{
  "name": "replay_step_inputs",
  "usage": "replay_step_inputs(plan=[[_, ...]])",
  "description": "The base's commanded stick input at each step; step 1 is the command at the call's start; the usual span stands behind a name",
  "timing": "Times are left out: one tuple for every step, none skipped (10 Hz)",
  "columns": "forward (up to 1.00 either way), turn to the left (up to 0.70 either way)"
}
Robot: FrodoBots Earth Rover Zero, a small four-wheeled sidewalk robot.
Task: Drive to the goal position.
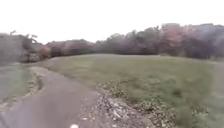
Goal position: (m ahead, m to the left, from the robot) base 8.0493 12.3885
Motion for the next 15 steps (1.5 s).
replay_step_inputs(plan=[[1.00,0.40],[1.00,0.17],[1.00,0.06],[1.00,0.05],[1.00,0.17],[0.00,1.00],[0.00,1.00],[0.00,1.00],[0.00,1.00],[0.00,1.00],[0.00,1.00],[0.00,1.00],[0.00,1.00],[0.00,1.00],[0.00,1.00]])
